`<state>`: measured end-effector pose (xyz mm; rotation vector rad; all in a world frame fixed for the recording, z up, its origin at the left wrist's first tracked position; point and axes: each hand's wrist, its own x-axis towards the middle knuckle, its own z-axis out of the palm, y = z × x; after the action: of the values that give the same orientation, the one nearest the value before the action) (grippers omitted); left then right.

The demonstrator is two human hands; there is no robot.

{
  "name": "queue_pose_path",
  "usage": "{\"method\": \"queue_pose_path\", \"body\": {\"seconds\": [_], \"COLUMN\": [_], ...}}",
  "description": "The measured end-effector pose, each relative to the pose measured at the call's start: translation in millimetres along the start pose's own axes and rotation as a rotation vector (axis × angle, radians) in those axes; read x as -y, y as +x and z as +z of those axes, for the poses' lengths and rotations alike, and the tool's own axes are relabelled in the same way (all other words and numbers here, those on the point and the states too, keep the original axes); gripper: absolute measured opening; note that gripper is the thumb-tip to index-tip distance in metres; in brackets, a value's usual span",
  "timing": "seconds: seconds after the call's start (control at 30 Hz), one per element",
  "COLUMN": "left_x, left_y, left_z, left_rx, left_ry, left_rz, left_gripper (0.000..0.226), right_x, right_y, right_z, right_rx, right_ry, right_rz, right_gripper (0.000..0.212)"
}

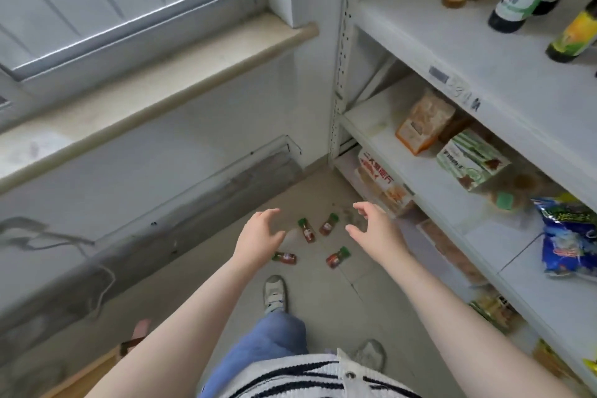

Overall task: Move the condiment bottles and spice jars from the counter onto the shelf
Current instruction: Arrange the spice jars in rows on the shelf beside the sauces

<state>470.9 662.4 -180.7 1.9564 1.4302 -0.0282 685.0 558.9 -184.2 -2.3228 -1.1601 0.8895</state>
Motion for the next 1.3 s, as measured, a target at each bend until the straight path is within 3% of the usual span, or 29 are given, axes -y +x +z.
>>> {"method": "queue_pose_path", "body": {"seconds": [0.23,0.4,0.57,0.9,1.0,1.1,1.3], "left_x": [98.8,139.6,188.8,316.3,343.8,362.4,376.8], "left_y": [81.7,143.3,208.5,319.7,340.4,357.2,382.5], "left_z": [-42.5,-7.2,90.6,341.3,403.0,454.8,504.5], "left_rx": [0.112,0.187,0.250,0.235,0.240,0.225,0.110], "left_ry": [0.104,0.073,-0.065,-0.521,-0.602,-0.723,-0.853], "left_rz": [-0.120,-0.180,-0.312,-0.824,-0.950,-1.082,-1.285], "left_gripper": [0.055,0.053,0.049,0.028,0.035,0.042,0.035], "right_x": [32.3,22.2,-29.1,-201.7,-240.1,-268.1,-291.5], "right_y": [71.6,133.4,213.9,355.6,379.9,400.0,425.5], "right_z": [85.7,147.2,228.6,430.4,477.6,518.1,564.5], "right_rx": [0.148,0.235,0.281,0.338,0.345,0.346,0.245], "right_ry": [-0.098,-0.180,-0.202,-0.174,-0.170,-0.189,-0.260], "right_rz": [0.125,0.173,0.200,0.248,0.270,0.229,0.222], "right_gripper": [0.048,0.048,0.049,0.046,0.047,0.040,0.043]}}
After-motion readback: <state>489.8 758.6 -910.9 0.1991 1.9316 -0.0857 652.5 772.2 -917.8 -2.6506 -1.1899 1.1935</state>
